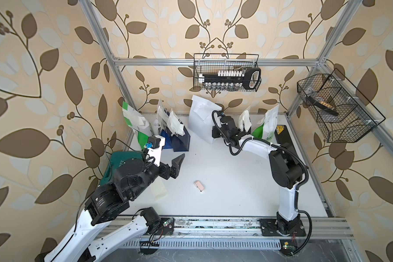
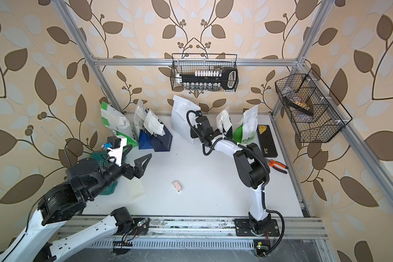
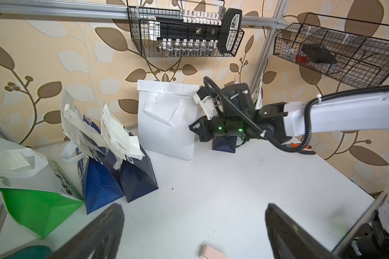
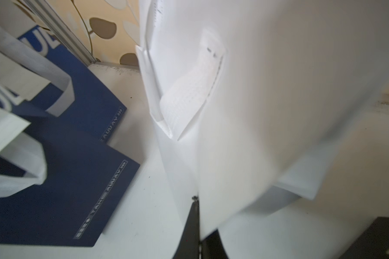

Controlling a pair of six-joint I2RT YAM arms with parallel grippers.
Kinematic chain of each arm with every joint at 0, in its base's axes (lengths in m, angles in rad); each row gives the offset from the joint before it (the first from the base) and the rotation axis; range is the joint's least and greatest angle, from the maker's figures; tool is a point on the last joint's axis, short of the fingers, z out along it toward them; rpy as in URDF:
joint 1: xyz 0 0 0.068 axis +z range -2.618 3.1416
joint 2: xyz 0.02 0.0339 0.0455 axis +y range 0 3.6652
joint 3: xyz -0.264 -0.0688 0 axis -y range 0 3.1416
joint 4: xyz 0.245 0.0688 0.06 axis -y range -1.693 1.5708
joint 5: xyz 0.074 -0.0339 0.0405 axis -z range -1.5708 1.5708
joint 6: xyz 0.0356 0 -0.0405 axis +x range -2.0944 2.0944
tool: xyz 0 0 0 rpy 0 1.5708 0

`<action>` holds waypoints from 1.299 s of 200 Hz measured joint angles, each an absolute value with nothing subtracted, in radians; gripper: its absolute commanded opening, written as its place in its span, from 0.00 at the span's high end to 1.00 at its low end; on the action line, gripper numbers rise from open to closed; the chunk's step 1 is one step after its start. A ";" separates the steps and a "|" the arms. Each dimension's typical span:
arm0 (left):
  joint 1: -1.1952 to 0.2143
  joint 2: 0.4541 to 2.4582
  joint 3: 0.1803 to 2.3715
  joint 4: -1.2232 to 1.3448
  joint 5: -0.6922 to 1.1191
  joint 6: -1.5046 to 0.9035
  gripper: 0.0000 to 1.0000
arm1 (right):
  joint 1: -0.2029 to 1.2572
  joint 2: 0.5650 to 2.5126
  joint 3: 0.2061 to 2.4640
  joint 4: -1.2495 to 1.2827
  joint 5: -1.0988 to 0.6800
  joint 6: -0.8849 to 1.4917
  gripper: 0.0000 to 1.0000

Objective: Staple the receipts to the bags
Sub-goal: Move the takeout bag to the center of the board.

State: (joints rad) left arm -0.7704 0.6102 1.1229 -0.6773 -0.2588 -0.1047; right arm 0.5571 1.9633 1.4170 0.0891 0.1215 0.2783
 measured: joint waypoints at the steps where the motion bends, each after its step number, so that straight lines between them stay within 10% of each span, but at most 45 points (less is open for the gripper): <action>1: -0.770 0.610 1.123 -0.677 -0.259 -0.105 0.01 | 0.561 1.955 1.409 0.089 0.126 0.278 1.00; 161: -0.770 0.612 1.123 -0.687 -0.159 -0.159 0.01 | 0.910 1.156 0.694 -0.144 0.312 0.498 1.00; 190: -0.770 0.612 1.123 -0.688 -0.159 -0.163 0.01 | 0.912 1.085 0.627 -0.245 0.364 0.564 0.54; 260: -0.770 0.620 1.151 -0.732 -0.187 -0.164 0.01 | 1.002 0.955 0.680 -0.456 0.444 0.603 0.39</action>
